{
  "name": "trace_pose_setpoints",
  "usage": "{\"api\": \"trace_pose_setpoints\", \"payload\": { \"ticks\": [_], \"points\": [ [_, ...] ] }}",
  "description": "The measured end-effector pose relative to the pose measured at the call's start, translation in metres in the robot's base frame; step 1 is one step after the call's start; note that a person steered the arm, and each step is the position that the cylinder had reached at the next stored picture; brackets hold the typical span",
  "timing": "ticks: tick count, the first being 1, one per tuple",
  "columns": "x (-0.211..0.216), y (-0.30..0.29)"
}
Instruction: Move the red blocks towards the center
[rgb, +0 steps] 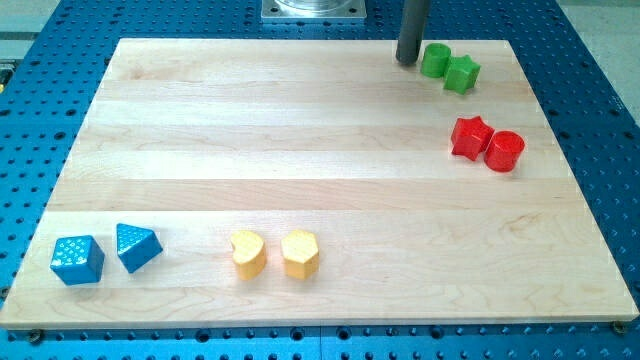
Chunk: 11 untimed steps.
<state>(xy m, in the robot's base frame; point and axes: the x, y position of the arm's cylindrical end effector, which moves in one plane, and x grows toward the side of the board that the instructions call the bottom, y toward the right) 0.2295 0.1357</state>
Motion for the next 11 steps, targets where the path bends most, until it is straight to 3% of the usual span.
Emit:
{"api": "trace_pose_setpoints", "payload": {
  "ticks": [3, 4, 5, 7, 8, 9, 10, 11],
  "points": [
    [0.012, -0.001],
    [0.066, 0.001],
    [0.082, 0.033],
    [0.203, 0.182],
    [0.232, 0.113],
    [0.205, 0.086],
    [0.205, 0.049],
    [0.216, 0.108]
  ]
}}
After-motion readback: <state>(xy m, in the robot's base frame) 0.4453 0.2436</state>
